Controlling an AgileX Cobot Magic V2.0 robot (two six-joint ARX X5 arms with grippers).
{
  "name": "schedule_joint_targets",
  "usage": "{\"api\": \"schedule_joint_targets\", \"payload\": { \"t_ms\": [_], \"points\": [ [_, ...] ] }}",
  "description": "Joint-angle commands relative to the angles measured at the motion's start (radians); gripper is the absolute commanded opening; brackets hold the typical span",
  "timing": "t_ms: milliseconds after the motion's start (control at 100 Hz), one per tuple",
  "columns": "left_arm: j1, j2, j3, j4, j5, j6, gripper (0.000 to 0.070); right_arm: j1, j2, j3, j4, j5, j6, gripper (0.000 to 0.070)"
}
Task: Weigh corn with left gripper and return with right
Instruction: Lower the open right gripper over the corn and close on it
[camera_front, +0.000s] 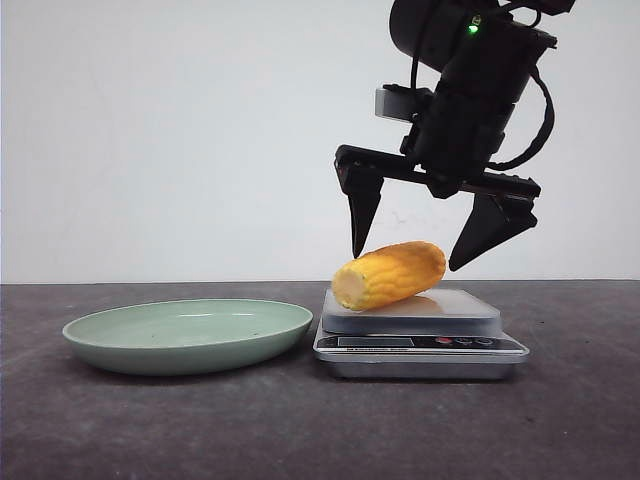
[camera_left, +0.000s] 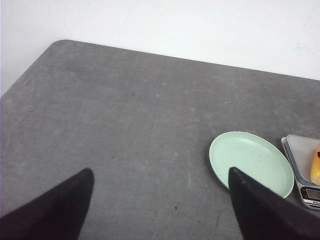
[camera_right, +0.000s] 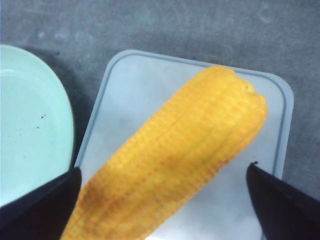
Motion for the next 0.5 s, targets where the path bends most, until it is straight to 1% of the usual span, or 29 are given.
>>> {"api": "schedule_joint_targets", "payload": {
  "t_ms": [0, 70, 170, 340, 380, 410, 490],
  "points": [
    [-0.004, 0.003, 0.012, -0.027, 0.002, 0.000, 0.0516, 0.009, 0.016, 0.018, 0.007, 0.006, 0.014, 0.0540],
    [-0.004, 0.003, 0.012, -0.026, 0.002, 0.000, 0.0516, 0.009, 0.016, 0.018, 0.002, 0.013, 0.014, 0.0495],
    [-0.004, 0.003, 0.012, -0.026, 0.002, 0.000, 0.0516, 0.009, 0.016, 0.018, -0.011, 0.016, 0.019, 0.0451],
    [-0.004, 0.003, 0.012, -0.026, 0.002, 0.000, 0.0516, 0.009, 0.027, 0.018, -0.037, 0.016, 0.038, 0.0445],
    [-0.004, 0.003, 0.012, -0.026, 0.002, 0.000, 0.0516, 0.009, 0.028, 0.018, -0.041, 0.016, 0.038, 0.0435],
    [-0.004, 0.003, 0.012, -0.026, 0.002, 0.000, 0.0516, 0.009, 0.028, 0.018, -0.045, 0.023, 0.038, 0.0403],
    [-0.004, 0.003, 0.012, -0.026, 0.002, 0.000, 0.0516, 0.009, 0.028, 0.018, -0.053, 0.023, 0.037, 0.0282]
  ]
}}
